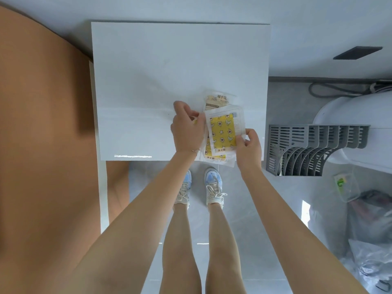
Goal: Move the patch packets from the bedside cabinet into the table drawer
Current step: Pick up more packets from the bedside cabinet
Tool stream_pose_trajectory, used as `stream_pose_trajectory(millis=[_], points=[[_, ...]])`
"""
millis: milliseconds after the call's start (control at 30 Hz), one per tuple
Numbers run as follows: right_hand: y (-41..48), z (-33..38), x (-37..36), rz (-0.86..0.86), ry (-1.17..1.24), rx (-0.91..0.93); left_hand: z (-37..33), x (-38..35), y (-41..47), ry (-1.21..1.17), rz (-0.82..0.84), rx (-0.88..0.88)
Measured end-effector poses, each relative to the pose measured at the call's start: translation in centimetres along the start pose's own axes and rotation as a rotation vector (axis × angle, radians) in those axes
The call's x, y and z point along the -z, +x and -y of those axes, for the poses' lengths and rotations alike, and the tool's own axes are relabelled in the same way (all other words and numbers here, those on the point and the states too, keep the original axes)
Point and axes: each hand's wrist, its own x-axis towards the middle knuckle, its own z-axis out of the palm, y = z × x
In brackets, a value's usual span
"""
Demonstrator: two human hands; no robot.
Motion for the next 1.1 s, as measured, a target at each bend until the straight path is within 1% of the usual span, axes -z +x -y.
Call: stream_pose_trajectory(millis=[67,100,233,300,467,600,733,900,1000,1033,1100], points=[[-0.2,-0.2,-0.2,-0.008,0.051,-0.028,-0.1,0.5,0.5,-0.028,0.043,0.091],[-0.2,-0.2,-0.3,-0.016,0.078,-0.042,0.0,0.7,0.6,-0.016,0.066,0.106],[-0.5,-0.4,-0.3,-0.114,0.193,-0.114,0.2,0.7,0.5,0.212,0.158,0.024],[-0.6,-0.5,-0.1,-0.145,0.205,-0.132,0.4,0.4,0.3,0.260,0.176,0.041],[-0.5,-0.4,0.5,-0.099,0.152,-0.104,0.3,0.1,0.1,0.273,0.170,0.125],[-0.7,-0.5,0.5,-0.089,0.197,-0.106,0.4,0.6,0.2,0.334,0.174,0.136],[-1.1,-0.5,0.2,-0.075,0.247,-0.116,1.2,1.8,-0.1,0.282,0.173,0.096],[-1.3,-1.0,0.2,-0.107,0.252,-0.144,1.8,3.4,-0.3,0.039,0.097,0.043],[-1.3,-1.0,0.1,-0.119,0.229,-0.129,2.4,4.4,-0.5,0.063,0.045,-0.022],[-1.3,-1.0,-0.1,-0.120,0.224,-0.121,2.6,4.6,-0.6,0.067,0.035,-0.013],[-1.4,-0.8,-0.6,-0.126,0.230,-0.102,2.7,4.7,-0.6,0.032,0.020,0.063]])
